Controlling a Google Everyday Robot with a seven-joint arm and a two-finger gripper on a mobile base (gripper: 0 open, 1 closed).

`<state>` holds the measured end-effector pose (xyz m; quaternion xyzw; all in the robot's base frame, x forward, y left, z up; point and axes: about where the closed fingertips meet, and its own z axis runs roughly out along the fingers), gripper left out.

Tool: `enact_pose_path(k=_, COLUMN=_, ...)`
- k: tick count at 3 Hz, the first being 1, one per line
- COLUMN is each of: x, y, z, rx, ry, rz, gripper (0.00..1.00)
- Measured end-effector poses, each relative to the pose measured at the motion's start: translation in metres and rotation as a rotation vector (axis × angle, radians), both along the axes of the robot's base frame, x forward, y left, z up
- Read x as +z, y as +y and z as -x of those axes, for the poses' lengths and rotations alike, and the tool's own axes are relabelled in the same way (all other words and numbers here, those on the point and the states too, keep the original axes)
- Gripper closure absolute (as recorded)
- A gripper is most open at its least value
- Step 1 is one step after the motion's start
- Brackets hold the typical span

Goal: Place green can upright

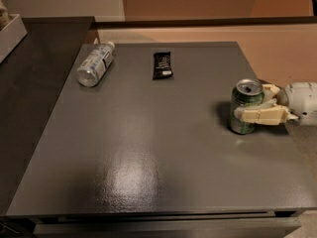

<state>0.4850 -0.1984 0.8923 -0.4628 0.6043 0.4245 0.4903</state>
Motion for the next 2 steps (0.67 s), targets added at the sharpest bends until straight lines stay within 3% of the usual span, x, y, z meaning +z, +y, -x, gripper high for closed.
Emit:
enact_pose_path(k=1, x=0.0004, y=0.0024, z=-0.0005, rx=0.004, ry=-0.001, rz=-0.001, gripper=0.13)
enact_pose_path(k=2, x=0.0008, y=0.0047, z=-0.0010, rx=0.008, ry=-0.001, rz=-0.001, gripper=0.00)
